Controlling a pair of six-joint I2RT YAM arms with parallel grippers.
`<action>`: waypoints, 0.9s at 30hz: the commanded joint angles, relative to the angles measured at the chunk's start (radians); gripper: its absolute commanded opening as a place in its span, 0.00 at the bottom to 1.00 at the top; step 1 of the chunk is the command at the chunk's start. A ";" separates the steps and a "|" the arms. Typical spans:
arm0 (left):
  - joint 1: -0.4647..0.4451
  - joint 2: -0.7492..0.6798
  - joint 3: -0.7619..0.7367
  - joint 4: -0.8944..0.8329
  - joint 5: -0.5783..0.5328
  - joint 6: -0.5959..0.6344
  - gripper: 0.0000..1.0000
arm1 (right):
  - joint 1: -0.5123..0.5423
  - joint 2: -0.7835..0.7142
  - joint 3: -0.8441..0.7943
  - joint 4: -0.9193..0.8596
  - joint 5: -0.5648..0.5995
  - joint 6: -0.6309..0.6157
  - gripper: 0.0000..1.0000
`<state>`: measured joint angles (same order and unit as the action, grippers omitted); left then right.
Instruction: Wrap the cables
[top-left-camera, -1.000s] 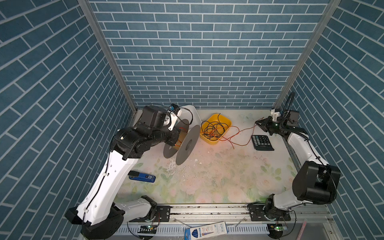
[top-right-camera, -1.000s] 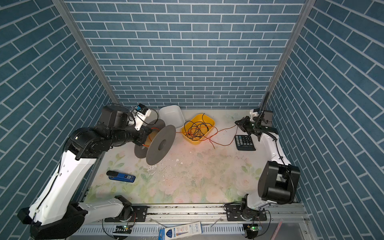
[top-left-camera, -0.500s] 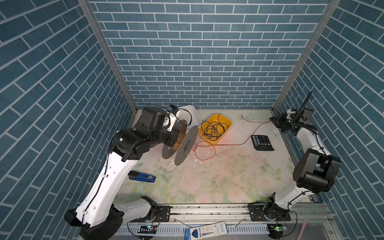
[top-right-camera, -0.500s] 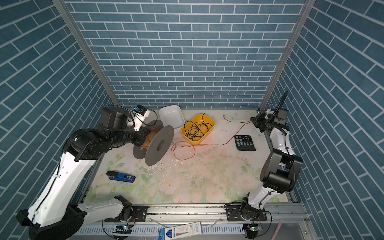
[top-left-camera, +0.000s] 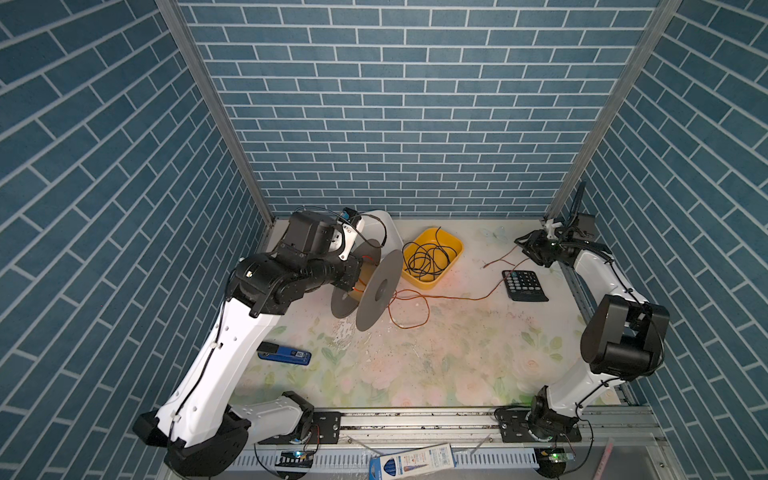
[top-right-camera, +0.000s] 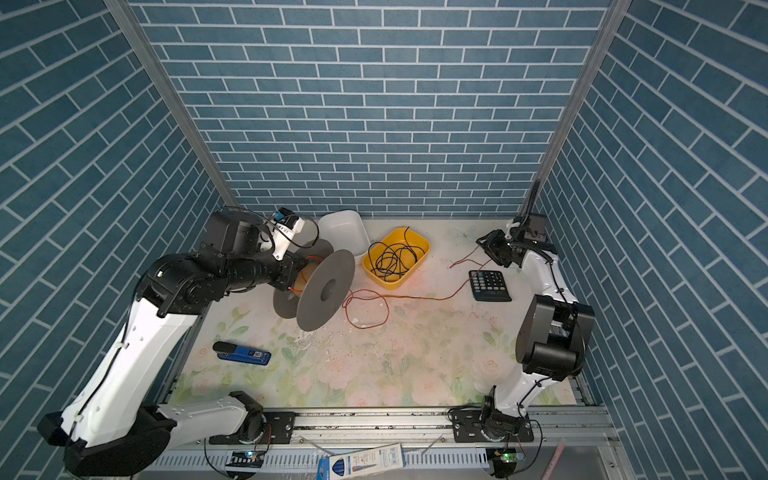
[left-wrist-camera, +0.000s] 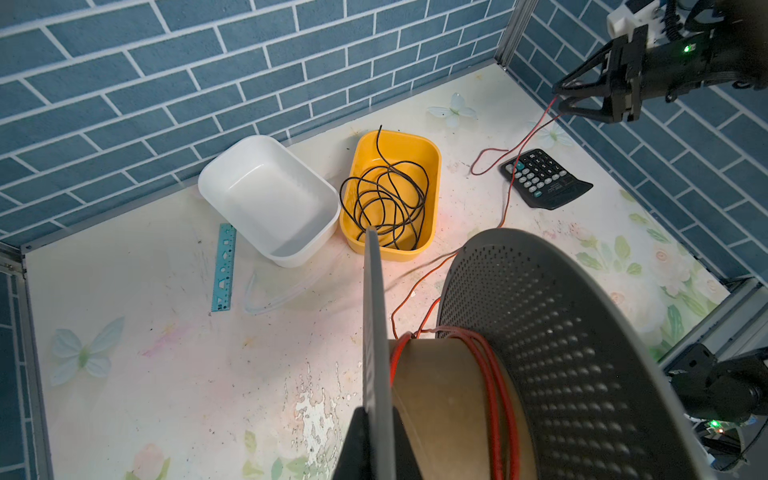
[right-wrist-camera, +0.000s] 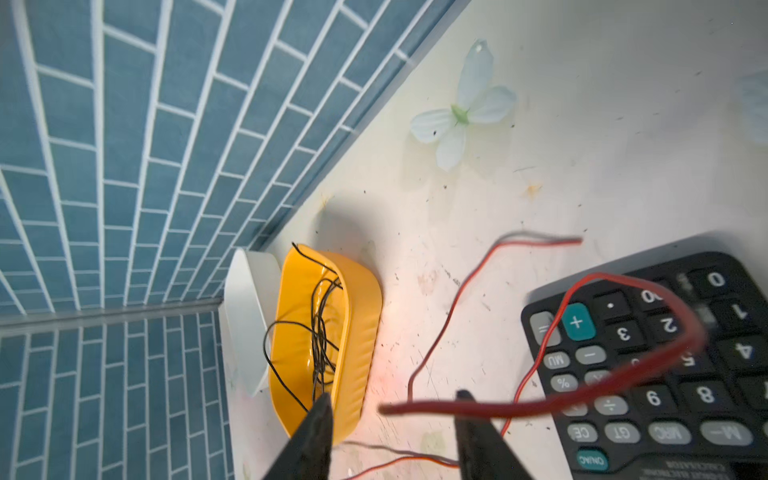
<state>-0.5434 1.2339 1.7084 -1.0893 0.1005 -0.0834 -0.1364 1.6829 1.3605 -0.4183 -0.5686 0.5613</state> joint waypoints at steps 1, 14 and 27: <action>0.003 0.022 0.008 0.093 0.022 -0.050 0.00 | 0.071 -0.126 -0.046 -0.067 0.072 -0.138 0.58; 0.026 0.132 0.052 0.130 0.022 -0.113 0.00 | 0.383 -0.427 -0.260 -0.108 0.276 -0.267 0.98; 0.066 0.154 0.095 0.116 0.067 -0.172 0.00 | 0.721 -0.589 -0.497 0.132 0.404 -0.312 0.86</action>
<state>-0.4862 1.3911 1.7683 -1.0267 0.1429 -0.2214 0.5129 1.1095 0.9100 -0.4213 -0.1844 0.3000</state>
